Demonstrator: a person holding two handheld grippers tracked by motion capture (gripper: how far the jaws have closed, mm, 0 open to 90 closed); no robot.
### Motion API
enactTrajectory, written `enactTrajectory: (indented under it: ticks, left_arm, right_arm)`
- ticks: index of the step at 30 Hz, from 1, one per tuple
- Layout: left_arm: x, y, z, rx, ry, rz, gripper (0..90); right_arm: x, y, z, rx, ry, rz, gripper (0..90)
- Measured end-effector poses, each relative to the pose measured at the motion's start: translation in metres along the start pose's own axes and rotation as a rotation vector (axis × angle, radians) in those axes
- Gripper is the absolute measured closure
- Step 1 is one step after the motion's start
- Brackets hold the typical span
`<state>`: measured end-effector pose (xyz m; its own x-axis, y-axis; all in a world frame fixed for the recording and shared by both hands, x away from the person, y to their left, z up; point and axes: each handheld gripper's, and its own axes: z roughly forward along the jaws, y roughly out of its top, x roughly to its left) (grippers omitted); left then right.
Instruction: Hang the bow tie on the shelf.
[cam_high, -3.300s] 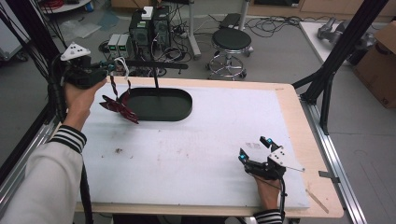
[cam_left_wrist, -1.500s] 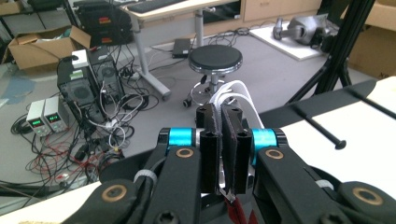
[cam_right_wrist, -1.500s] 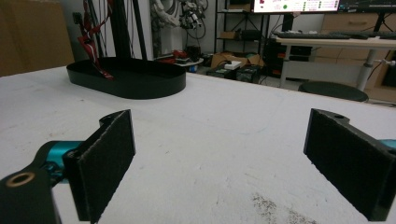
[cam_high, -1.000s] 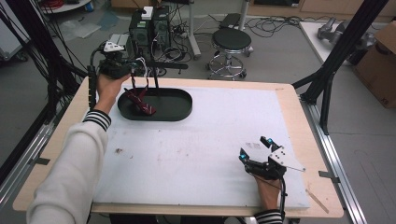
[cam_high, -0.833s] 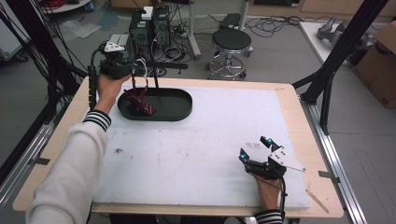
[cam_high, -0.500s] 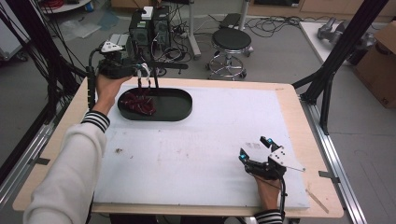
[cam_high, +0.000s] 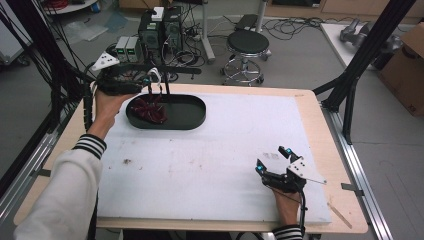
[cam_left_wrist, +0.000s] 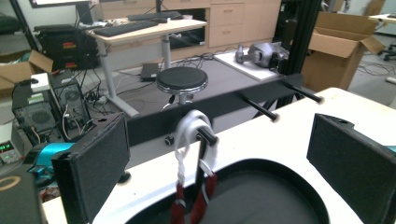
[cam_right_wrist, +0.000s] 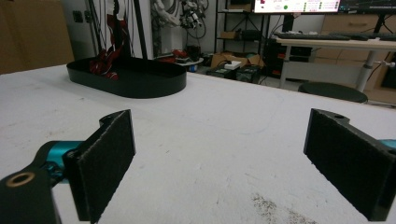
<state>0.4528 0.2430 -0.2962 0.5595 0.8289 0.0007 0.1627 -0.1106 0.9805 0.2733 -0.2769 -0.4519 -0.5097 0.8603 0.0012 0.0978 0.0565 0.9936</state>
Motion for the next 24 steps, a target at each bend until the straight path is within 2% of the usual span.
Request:
enactTrajectory:
  ticks: [5,10,14,19,21,24]
  left_arm:
    - [-0.017,-0.011,-0.03,-0.049,-0.023,0.017,6.4]
    - [-0.033,-0.029,-0.061,-0.071,-0.073,0.033,6.4]
    - [-0.041,-0.045,-0.081,-0.097,-0.119,0.025,6.4]
    - [-0.049,-0.066,-0.1,-0.127,-0.129,0.043,6.4]
    - [-0.054,-0.079,-0.109,-0.157,-0.134,0.046,6.4]
    - [-0.059,-0.099,-0.116,-0.166,-0.137,0.061,6.4]
  right_arm:
    - [0.0,0.0,0.0,0.0,0.001,0.004,7.9]
    - [-0.001,0.0,0.0,-0.001,0.001,0.018,7.9]
    - [-0.001,0.0,0.0,-0.001,-0.005,0.018,8.0]
    - [0.0,0.0,0.0,0.001,-0.006,0.016,8.0]
    - [0.0,0.0,0.0,0.001,-0.006,0.007,8.0]
    - [0.001,0.0,0.0,0.001,-0.007,-0.001,8.0]
